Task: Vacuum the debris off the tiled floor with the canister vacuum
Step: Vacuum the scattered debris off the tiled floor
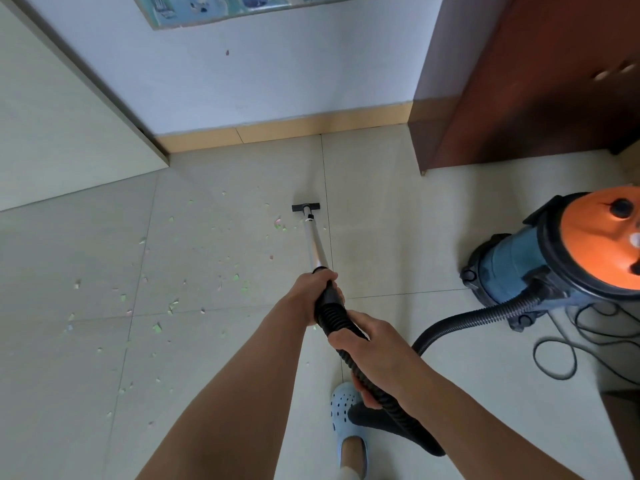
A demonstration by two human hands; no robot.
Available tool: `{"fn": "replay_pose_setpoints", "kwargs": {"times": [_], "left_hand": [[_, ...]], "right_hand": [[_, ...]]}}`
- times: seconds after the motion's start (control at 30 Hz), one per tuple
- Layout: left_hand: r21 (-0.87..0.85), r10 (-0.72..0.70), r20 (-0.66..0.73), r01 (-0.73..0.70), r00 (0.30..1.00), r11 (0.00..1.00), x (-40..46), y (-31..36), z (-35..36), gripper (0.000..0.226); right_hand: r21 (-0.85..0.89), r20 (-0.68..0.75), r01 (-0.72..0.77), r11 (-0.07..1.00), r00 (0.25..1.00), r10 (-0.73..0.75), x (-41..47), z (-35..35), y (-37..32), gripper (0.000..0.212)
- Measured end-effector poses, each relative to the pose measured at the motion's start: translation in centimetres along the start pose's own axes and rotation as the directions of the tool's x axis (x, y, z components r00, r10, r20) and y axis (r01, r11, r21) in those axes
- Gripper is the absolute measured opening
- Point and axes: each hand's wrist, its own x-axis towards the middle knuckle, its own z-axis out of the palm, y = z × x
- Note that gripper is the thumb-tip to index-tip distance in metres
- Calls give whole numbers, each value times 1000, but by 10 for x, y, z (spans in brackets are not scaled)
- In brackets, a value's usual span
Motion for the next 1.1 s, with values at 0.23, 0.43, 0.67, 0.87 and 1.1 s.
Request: {"fn": "replay_pose_setpoints", "kwargs": {"times": [0.23, 0.43, 0.67, 0.87, 1.1], "left_hand": [[0, -9, -13, 9, 1000, 1000, -22, -35, -4, 13], [-62, -23, 15, 24, 1000, 998, -38, -60, -5, 9], [-50, -16, 18, 16, 1000, 999, -41, -65, 1, 10], [-19, -13, 11, 13, 1000, 1000, -23, -27, 5, 10], [-5, -19, 22, 19, 1000, 1000, 3, 11, 11, 9]], "right_hand": [[64, 17, -21, 998, 1000, 20, -36, 7, 21, 31], [30, 3, -19, 999, 1000, 19, -58, 13, 38, 32], [38, -2, -23, 999, 1000, 23, -63, 8, 45, 30], [75, -17, -18, 997, 1000, 19, -37, 1, 16, 33], [67, -54, -6, 998, 999, 10, -8, -7, -12, 35]]}}
